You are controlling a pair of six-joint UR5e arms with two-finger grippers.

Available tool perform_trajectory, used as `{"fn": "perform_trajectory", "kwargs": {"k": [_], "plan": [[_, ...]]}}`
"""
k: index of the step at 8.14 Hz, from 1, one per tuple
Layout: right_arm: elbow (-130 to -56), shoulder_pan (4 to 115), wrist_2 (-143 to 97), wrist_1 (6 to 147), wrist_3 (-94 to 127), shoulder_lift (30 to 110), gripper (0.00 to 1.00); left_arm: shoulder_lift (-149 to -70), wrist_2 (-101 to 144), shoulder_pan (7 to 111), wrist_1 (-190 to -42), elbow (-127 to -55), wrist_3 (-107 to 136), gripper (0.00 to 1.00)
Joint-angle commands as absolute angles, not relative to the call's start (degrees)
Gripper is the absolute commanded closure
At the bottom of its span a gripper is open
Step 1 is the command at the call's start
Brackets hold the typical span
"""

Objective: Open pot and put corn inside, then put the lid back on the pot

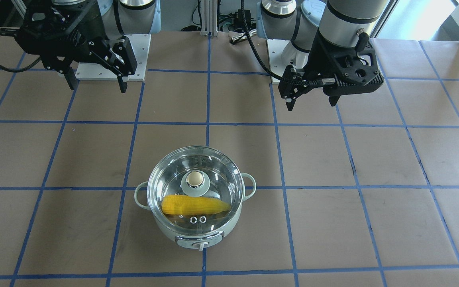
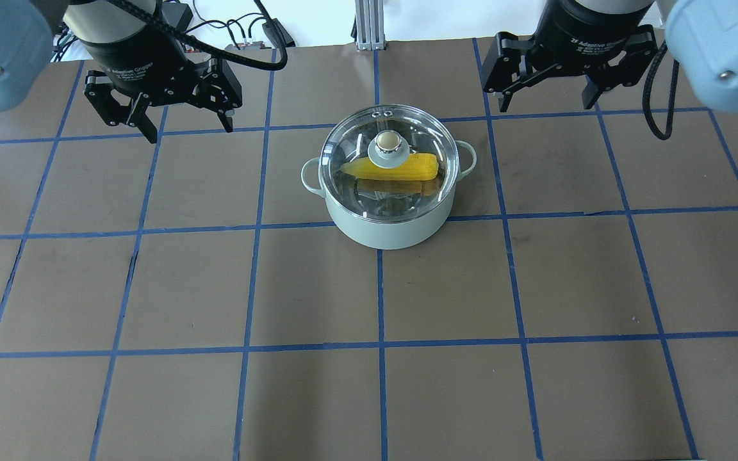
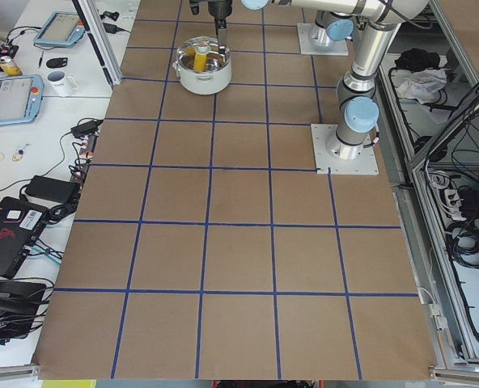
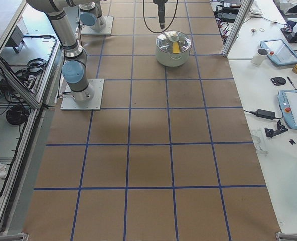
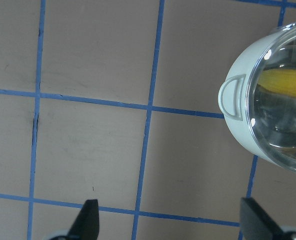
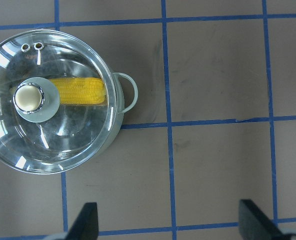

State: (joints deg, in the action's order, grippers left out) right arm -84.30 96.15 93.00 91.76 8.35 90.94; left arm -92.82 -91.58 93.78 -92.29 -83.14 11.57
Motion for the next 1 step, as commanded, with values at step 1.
{"fn": "perform_trajectory", "kwargs": {"k": [1], "plan": [[-84.4, 96.2, 93.0, 91.6, 8.3, 91.0, 0.0, -93.1, -91.6, 93.7, -92.3, -83.1, 11.5, 0.0]]}}
